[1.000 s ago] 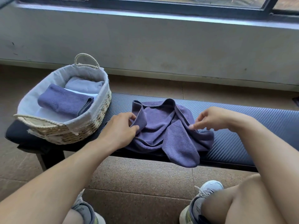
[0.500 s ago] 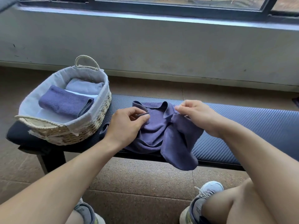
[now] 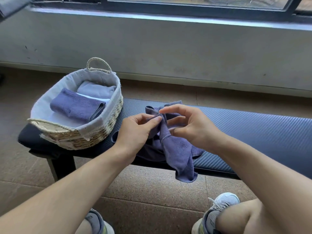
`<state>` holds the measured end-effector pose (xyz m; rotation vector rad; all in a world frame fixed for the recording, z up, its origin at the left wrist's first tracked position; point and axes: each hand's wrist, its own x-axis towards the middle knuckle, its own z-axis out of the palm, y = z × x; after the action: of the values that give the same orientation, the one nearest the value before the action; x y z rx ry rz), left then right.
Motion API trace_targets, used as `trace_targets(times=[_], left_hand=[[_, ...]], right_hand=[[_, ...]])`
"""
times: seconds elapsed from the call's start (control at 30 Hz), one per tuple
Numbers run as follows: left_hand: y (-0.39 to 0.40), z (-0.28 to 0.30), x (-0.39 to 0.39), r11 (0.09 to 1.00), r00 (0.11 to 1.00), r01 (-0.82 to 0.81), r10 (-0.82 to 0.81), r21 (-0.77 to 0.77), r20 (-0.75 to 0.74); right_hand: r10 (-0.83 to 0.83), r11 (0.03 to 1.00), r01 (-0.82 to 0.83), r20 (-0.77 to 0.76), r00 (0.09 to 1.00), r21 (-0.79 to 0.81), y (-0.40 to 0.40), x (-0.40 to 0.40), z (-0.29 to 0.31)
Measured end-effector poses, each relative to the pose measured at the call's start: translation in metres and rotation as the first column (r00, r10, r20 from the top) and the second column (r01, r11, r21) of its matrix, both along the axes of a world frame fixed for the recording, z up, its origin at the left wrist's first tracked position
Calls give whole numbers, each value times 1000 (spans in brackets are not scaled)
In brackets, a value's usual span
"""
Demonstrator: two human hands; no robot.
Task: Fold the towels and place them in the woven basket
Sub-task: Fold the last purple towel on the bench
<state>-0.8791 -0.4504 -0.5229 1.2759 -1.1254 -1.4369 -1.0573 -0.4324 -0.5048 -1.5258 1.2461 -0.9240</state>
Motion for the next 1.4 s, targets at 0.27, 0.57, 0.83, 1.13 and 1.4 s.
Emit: trace_targets(times=[0.27,0.57,0.83,1.13,1.4], left_hand=[[6,0,3,997,996,61,-58,45,-63],[4,-1,12,988,992,47,-29,147,-121],[7,4,14,990,996,23,-11,141,-89],[10,6,17,992,991,-76,86,103,-100],[17,13,16,996,991,21,-8,90,-137]], right_hand=[[-189,979,173,-177,966,-106,0,8,-5],[-102,951,-14,-355,929,-308,-7,4,-9],[-156,873,-52,-379,912,-486,-12,13,-13],[-170,902,5,-344,924,-432,-8,16,-8],[-184,915,43,-318,930,-401,-9,16,-8]])
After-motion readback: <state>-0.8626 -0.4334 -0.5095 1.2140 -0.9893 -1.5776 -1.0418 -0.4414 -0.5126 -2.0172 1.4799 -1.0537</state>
